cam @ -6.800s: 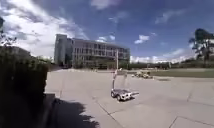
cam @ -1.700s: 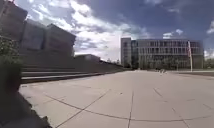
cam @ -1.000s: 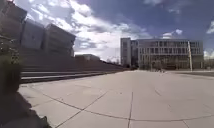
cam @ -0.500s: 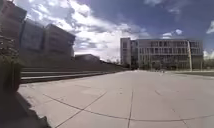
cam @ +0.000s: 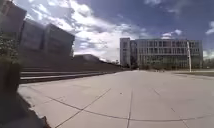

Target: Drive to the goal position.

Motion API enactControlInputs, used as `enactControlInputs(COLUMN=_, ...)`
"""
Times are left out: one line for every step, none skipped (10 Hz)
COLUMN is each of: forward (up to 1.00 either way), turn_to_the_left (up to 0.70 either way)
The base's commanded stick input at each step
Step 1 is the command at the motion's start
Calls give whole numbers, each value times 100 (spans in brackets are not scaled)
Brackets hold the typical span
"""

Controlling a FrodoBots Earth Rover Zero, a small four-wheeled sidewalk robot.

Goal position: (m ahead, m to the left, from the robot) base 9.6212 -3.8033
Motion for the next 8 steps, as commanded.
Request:
enactControlInputs(forward=0, turn_to_the_left=0)
enactControlInputs(forward=0, turn_to_the_left=0)
enactControlInputs(forward=0, turn_to_the_left=0)
enactControlInputs(forward=0, turn_to_the_left=0)
enactControlInputs(forward=0, turn_to_the_left=0)
enactControlInputs(forward=0, turn_to_the_left=-6)
enactControlInputs(forward=0, turn_to_the_left=-48)
enactControlInputs(forward=0, turn_to_the_left=-70)
